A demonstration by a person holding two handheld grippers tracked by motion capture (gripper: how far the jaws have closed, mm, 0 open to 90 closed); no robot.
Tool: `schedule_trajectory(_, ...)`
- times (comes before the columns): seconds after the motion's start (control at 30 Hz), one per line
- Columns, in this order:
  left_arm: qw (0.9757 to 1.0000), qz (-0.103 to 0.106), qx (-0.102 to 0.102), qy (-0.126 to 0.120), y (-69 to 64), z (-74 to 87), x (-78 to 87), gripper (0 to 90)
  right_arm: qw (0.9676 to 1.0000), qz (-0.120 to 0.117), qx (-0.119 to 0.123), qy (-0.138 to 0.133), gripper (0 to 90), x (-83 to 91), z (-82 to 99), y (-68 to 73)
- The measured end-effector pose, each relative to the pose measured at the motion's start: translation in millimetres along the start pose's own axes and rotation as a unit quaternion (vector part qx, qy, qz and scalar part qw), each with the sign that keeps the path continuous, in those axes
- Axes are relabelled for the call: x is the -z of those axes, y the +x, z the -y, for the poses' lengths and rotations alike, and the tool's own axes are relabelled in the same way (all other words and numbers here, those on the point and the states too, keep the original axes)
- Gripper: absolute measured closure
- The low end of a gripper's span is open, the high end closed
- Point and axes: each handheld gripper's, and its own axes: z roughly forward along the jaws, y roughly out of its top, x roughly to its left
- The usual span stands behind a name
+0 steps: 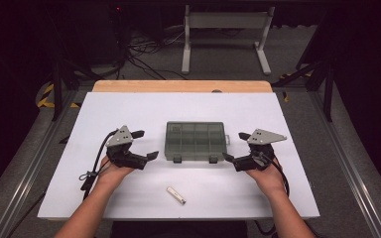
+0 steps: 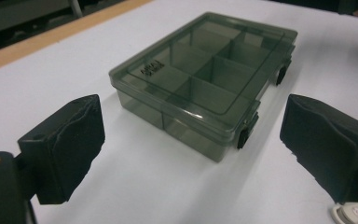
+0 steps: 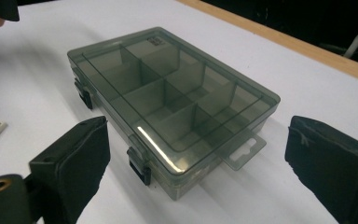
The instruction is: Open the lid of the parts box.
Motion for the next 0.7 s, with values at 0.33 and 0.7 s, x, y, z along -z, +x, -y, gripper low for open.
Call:
schedule_trajectory(0.33, 0.9987, 0.018, 0.001, 0.048, -1.7, 3.4, -18.2, 10.1, 0.9988, -0.002, -0.001, 0.05, 8.3, -10.0, 6.0, -0.3)
schedule_trajectory(0.7, 0.996, 0.024, 0.013, 0.085, -1.8, 11.3, -34.3, 10.9, 0.9962, -0.017, -0.005, 0.085, 10.1, -21.6, 14.9, 0.1)
